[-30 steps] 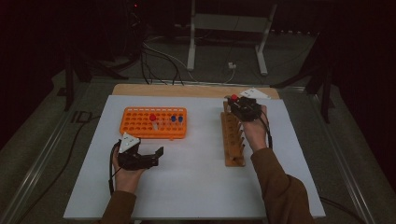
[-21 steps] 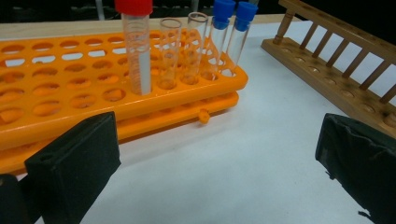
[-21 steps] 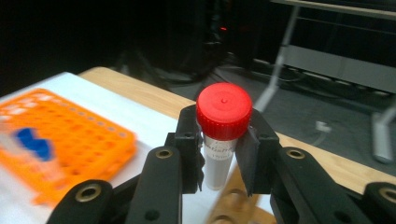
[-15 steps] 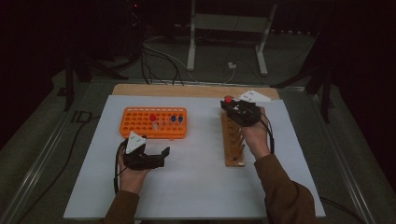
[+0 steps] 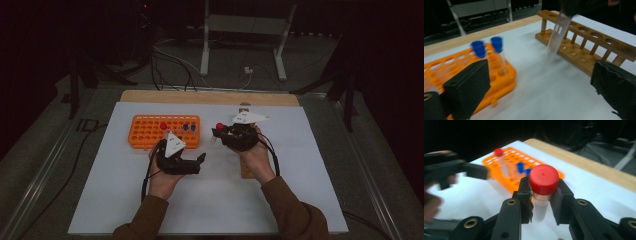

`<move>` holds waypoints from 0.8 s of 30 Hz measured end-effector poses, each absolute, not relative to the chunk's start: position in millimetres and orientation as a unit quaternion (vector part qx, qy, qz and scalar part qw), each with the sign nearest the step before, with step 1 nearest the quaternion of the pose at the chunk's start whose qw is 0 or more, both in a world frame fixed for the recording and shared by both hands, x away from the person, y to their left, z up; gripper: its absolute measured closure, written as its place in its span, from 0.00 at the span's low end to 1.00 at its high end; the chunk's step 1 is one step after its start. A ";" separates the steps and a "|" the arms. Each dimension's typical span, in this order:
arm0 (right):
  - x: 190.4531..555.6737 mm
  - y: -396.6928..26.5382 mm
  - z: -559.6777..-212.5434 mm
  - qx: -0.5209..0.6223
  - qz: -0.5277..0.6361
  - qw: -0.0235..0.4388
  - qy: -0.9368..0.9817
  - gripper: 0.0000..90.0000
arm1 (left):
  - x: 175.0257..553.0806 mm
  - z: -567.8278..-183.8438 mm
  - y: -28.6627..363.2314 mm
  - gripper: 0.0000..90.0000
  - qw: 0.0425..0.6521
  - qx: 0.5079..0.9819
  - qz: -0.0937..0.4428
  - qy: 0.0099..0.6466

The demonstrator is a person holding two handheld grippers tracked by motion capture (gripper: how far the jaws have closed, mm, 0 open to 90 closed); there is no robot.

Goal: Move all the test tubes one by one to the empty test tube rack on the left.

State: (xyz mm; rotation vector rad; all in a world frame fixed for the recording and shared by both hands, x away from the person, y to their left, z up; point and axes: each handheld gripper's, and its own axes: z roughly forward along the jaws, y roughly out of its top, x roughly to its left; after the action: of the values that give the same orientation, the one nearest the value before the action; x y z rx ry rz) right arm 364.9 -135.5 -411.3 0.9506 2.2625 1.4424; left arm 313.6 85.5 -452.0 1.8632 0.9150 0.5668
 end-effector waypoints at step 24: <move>352.3 -112.9 -415.7 0.299 0.517 0.088 0.797 0.70 | 316.4 -451.5 70.6 0.82 0.485 0.773 0.227 0.339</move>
State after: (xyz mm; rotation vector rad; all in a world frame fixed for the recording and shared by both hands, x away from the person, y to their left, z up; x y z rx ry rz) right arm 352.3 -112.9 -415.7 0.8908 2.3726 1.5387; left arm 316.4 70.6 -451.5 1.8827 0.8262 0.5522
